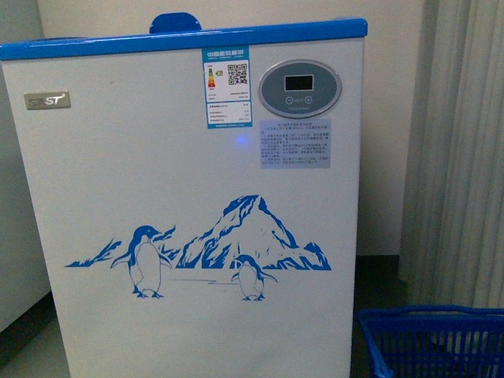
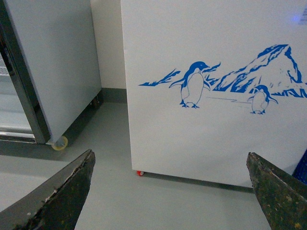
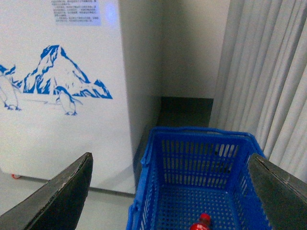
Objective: Put drink in fridge
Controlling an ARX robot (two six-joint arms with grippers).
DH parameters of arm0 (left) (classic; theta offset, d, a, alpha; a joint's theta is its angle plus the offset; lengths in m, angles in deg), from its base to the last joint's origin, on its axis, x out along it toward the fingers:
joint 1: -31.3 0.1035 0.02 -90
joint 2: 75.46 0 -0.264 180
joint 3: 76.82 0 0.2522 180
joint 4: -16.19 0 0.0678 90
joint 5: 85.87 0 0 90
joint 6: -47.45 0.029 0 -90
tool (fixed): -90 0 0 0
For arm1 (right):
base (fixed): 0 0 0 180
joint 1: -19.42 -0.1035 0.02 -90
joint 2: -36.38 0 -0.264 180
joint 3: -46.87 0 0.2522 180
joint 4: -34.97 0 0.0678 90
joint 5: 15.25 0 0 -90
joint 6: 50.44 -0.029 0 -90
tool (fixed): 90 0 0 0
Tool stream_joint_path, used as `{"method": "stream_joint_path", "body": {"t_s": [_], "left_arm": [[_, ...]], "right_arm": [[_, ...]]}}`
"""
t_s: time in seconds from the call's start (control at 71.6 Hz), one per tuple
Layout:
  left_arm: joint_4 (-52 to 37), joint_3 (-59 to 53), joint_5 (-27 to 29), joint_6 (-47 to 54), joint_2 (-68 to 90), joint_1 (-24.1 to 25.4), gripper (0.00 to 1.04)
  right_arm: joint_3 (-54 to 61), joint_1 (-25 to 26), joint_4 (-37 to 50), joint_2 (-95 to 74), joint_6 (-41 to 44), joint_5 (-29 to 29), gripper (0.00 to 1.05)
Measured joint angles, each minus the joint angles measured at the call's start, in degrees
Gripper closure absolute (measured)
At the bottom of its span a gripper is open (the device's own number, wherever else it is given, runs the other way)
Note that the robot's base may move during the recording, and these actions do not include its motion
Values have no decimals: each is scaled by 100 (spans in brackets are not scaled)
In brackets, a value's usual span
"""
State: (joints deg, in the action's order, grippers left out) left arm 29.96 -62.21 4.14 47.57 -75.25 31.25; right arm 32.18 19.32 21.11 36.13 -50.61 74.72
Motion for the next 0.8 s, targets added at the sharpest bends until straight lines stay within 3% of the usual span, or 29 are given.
{"method": "stream_joint_path", "body": {"t_s": [0.307, 0.391, 0.433, 0.6, 0.712, 0.796], "left_arm": [[0, 0, -4, 0, 4, 0, 8], [0, 0, -9, 0, 7, 0, 8], [0, 0, -2, 0, 4, 0, 8], [0, 0, -2, 0, 4, 0, 8], [0, 0, -2, 0, 7, 0, 8], [0, 0, -2, 0, 4, 0, 8]], "right_arm": [[-11, -13, -48, -57, -39, 90, 8], [-807, 227, -1729, -1464, -621, 1058, 8], [-1034, 627, -1858, -2406, -750, 1060, 8], [-1582, 1912, 7, -6258, -763, 603, 8], [-2142, 2232, 1414, -8736, -763, 472, 8], [-2557, 2282, 1941, -10091, -802, 470, 8]]}}
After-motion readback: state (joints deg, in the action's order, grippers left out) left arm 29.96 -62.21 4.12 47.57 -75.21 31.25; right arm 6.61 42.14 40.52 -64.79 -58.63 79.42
